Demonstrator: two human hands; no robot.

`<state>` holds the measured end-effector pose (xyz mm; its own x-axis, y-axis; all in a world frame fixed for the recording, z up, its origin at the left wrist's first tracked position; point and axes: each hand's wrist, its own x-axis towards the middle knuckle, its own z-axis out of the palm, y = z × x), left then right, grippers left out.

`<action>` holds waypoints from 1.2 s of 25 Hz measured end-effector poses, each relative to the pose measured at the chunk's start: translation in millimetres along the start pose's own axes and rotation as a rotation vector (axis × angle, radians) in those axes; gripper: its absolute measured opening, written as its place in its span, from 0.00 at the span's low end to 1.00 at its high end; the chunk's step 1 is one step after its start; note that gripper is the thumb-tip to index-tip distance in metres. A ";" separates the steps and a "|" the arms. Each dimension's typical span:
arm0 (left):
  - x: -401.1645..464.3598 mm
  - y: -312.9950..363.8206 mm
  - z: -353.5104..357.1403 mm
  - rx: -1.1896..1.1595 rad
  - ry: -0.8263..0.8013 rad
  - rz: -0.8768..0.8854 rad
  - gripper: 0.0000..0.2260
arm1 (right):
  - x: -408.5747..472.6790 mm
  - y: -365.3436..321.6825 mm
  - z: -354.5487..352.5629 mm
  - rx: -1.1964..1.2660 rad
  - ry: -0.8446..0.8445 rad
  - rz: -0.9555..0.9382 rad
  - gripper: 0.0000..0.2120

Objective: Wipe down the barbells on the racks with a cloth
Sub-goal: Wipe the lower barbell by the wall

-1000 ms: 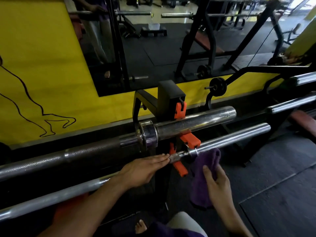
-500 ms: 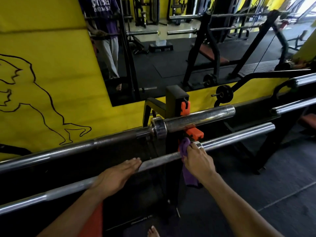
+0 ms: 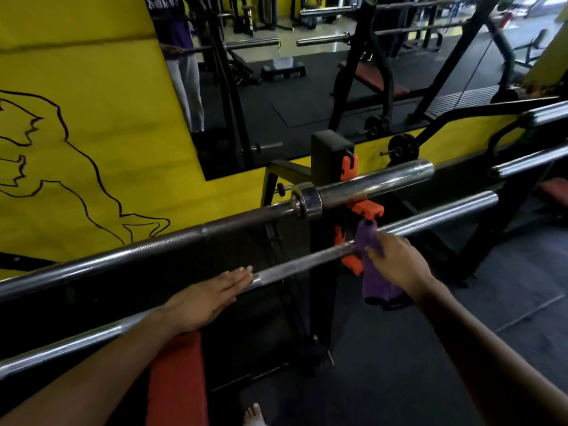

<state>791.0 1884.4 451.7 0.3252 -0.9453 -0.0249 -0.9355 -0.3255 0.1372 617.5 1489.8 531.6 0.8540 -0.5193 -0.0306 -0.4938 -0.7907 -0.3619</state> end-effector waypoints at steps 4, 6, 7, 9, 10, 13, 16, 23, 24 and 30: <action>-2.4 -10.8 0.8 -0.031 -0.011 0.058 0.27 | -4.5 -19.9 33.2 0.019 0.151 0.004 0.16; -8.9 -17.1 -1.9 -0.032 0.008 0.076 0.27 | -5.1 -28.3 58.0 -0.067 0.112 0.006 0.21; -12.6 -18.5 -2.6 -0.017 0.020 0.079 0.26 | -3.9 -31.0 63.7 -0.100 0.113 0.010 0.23; -16.9 -18.8 -4.6 0.007 0.027 0.087 0.26 | 2.6 -32.9 67.1 -0.133 0.100 0.043 0.23; -18.2 -18.6 -5.0 0.006 0.020 0.085 0.26 | 6.6 -32.4 66.9 -0.137 0.087 0.058 0.23; -20.7 -13.5 -9.0 0.012 0.033 0.056 0.26 | 17.3 -34.5 60.6 -0.142 0.078 0.055 0.23; -22.8 -8.7 -13.4 0.017 0.031 0.041 0.27 | 22.4 -39.8 58.2 -0.163 0.064 0.025 0.24; -20.0 -11.3 -3.8 0.070 -0.002 0.011 0.25 | -30.7 -70.9 52.1 0.025 0.295 -0.133 0.15; -19.3 -10.9 -4.8 0.088 -0.009 0.002 0.25 | -42.2 -91.2 63.9 0.034 0.285 -0.234 0.17; -19.1 -14.4 -7.8 0.171 -0.012 0.133 0.29 | -51.8 -143.1 142.6 -0.073 0.097 -0.285 0.24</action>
<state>799.3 1907.4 457.9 0.1965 -0.9801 -0.0299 -0.9802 -0.1956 -0.0297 667.3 1676.1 452.1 0.9417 -0.2995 0.1532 -0.2503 -0.9282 -0.2754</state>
